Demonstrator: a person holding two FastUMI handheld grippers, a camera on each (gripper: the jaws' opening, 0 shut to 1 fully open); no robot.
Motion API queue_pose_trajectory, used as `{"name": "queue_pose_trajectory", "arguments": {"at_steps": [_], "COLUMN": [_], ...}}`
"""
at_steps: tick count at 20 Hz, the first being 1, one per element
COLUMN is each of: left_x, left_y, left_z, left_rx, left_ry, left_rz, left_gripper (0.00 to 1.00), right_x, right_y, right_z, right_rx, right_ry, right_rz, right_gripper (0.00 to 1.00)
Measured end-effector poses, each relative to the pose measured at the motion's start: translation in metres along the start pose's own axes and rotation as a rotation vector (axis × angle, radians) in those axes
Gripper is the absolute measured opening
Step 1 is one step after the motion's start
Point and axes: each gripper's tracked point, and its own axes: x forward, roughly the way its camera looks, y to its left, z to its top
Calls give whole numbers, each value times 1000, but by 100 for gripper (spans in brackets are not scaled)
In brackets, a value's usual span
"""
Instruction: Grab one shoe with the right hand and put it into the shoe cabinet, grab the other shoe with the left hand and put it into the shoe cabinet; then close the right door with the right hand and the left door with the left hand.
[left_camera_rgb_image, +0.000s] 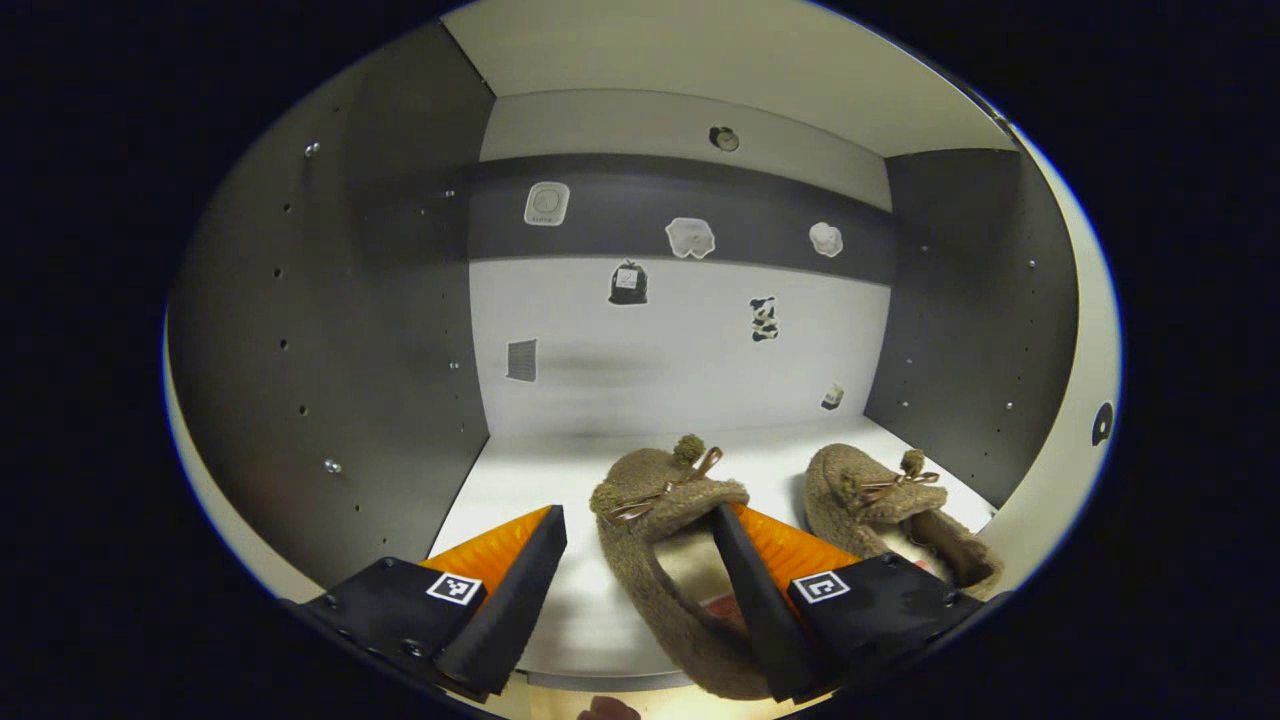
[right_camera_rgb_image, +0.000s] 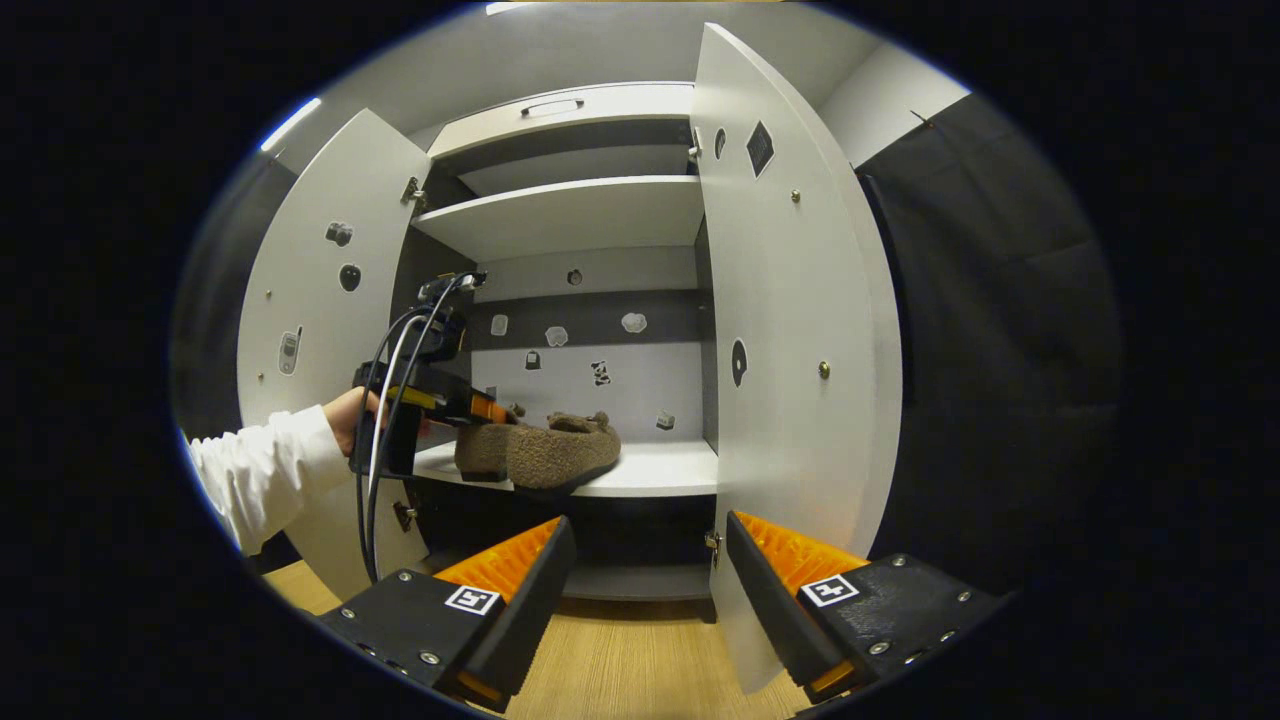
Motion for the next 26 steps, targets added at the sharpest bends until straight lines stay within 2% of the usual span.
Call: {"name": "queue_pose_trajectory", "arguments": {"at_steps": [5,6,7,9,11,12,18,19,21,23,26], "left_x": [-65,-81,-96,-128,-161,-177,-255,-264,-277,-290,-308], "left_y": [-25,-30,-34,-42,-49,-53,-59,-60,-61,-60,-71], "left_z": [39,42,41,36,21,11,-58,-69,-87,-100,-109], "left_rx": [24,32,41,53,48,40,36,30,18,24,-50], "left_ry": [-170,-197,-223,-272,-300,-306,-319,-322,-317,-316,-342], "left_rz": [-27,-31,-34,-30,-29,-28,22,27,39,51,7], "left_gripper": [97,95,99,94,94,99,94,97,94,97,97], "right_x": [2,1,0,-2,-7,-10,-37,-45,-62,-79,-93], "right_y": [4,5,5,9,13,15,15,13,6,-6,-39], "right_z": [0,1,3,5,7,8,10,11,8,6,27], "right_rx": [2,-2,-7,-11,0,3,5,-1,-8,0,2], "right_ry": [-1,-5,-9,-17,-22,-28,-39,-45,-46,-25,-33], "right_rz": [5,6,7,15,30,34,31,26,9,-6,-54], "right_gripper": [94,94,94,94,94,94,94,94,94,94,94]}}
